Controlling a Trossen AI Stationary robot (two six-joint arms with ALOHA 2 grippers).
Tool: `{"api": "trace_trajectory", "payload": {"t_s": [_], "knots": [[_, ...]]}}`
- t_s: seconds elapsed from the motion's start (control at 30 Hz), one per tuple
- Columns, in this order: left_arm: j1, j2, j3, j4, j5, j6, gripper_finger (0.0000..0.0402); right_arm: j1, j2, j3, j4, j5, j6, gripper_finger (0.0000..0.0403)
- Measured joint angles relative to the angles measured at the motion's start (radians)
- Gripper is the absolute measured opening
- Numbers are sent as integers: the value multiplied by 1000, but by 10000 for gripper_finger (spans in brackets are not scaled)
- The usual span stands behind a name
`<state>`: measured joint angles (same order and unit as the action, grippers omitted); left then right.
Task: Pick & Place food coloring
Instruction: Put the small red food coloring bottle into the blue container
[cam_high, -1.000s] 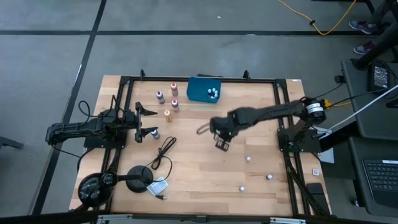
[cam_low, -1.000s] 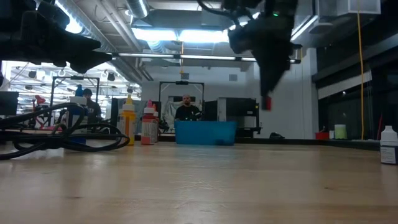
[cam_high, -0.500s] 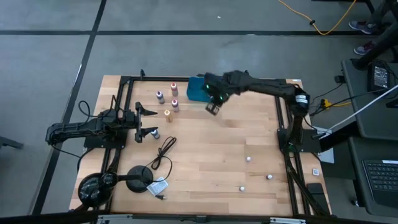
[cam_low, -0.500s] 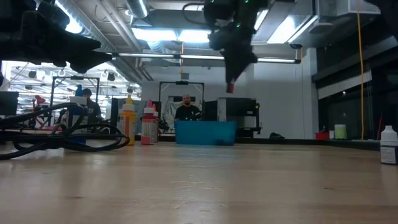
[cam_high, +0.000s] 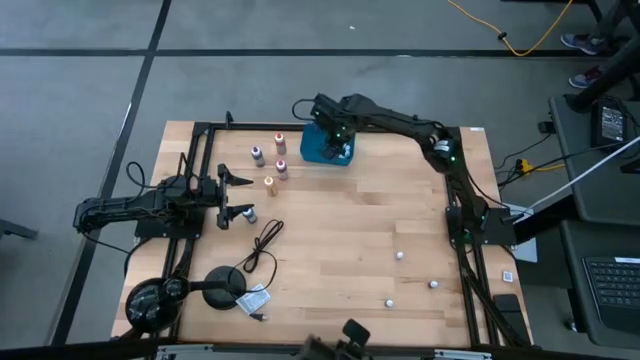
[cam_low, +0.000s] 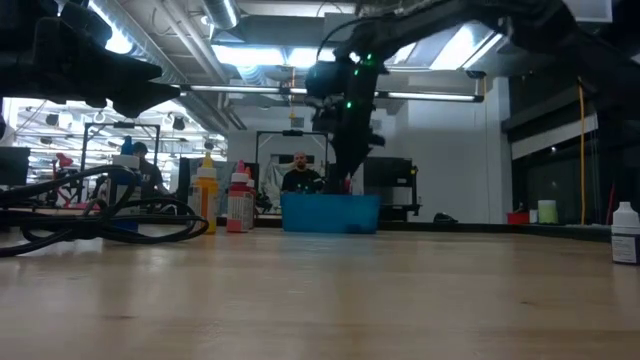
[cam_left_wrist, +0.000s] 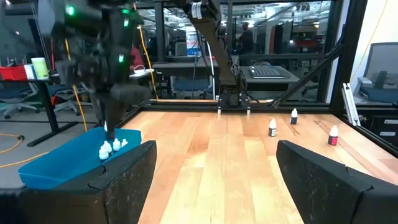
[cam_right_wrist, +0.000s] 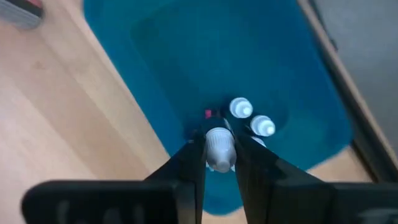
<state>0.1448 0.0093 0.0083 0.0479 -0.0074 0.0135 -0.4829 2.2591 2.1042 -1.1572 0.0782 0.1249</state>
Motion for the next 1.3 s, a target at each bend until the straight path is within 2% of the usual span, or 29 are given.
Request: {"api": "trace_trajectory", "payload": {"t_s": [0.4, 1.3], "knots": [[0, 0, 0, 0, 0, 0, 327, -11, 78, 1, 24, -1, -29, 73], [0, 0, 0, 0, 0, 0, 327, -52, 112, 0, 60, 7, -27, 71]]}}
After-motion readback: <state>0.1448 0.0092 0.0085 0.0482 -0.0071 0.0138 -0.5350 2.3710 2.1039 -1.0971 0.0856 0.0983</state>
